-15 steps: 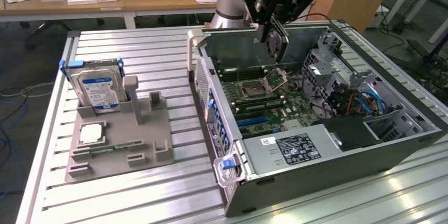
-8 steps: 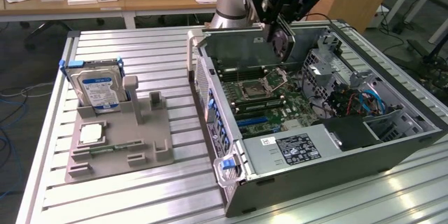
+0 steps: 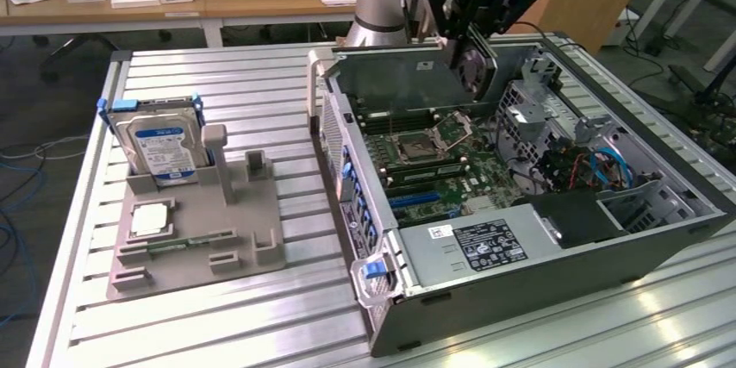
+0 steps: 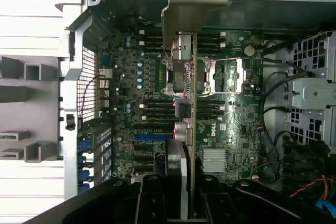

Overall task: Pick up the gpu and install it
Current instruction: 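Pick up the gpu and move the gpu toward the slot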

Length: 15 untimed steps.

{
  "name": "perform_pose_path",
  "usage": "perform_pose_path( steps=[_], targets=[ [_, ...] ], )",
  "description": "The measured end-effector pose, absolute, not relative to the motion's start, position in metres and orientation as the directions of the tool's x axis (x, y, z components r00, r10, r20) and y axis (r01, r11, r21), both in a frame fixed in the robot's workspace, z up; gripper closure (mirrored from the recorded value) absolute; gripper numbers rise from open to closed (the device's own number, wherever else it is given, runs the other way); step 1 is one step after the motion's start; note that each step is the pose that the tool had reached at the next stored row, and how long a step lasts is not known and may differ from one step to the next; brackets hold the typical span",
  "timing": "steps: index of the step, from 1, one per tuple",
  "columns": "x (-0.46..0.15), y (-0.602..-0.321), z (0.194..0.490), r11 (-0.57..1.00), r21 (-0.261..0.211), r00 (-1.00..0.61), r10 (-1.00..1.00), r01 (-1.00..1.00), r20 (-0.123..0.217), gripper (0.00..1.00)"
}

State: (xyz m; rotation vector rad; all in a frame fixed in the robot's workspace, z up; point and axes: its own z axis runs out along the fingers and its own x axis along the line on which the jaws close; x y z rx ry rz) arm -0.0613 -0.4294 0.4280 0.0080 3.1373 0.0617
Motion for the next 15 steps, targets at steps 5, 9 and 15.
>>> perform_pose_path(
  steps=[5,9,15],
  targets=[
    [-0.049,-0.429,0.428,0.999,0.039,-1.000,0.005,0.005,-0.004,0.72],
    [-0.041,-0.429,0.427,0.999,0.039,-1.000,0.005,0.005,-0.004,0.72],
    [-0.040,-0.429,0.427,0.999,0.039,-1.000,0.005,0.005,-0.004,0.72]
  ],
)
